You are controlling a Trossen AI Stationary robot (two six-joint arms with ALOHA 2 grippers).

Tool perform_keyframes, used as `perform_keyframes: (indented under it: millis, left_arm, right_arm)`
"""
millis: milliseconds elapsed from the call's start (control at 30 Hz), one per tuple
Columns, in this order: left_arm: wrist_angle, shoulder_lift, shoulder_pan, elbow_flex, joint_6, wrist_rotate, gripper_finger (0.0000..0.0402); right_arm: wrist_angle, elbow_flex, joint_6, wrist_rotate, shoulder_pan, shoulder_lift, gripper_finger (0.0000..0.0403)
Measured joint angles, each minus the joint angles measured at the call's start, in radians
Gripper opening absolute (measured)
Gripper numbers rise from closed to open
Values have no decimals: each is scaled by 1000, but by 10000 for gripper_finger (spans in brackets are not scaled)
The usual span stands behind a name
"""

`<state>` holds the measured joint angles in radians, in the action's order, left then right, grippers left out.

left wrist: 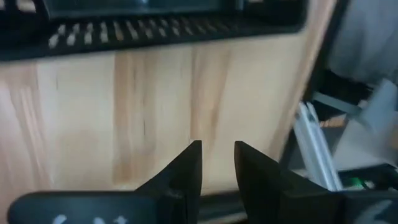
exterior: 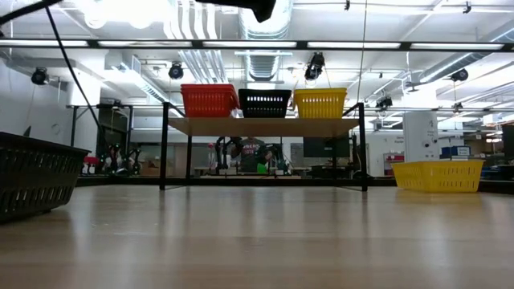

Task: Stack baskets on shelf by color
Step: Stack the black basket into the stacked black basket on the shelf

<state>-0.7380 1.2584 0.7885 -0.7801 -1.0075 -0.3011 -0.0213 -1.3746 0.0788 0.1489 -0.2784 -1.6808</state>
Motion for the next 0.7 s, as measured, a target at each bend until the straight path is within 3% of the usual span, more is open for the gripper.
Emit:
perform_keyframes:
  millis: [367,533,700]
  left_arm:
    - [85,166,-79,2,131,201,77]
    - [136,176,-129,3,161,276,77]
    - [170,149,-171,3,182,418,77]
  right_arm:
    - [26,-113,21,-52,-28,-171,196]
    - [11,-170,-9,-103,-30,-250,196]
    - [-35,-227,-83,-123,-41,-303,196]
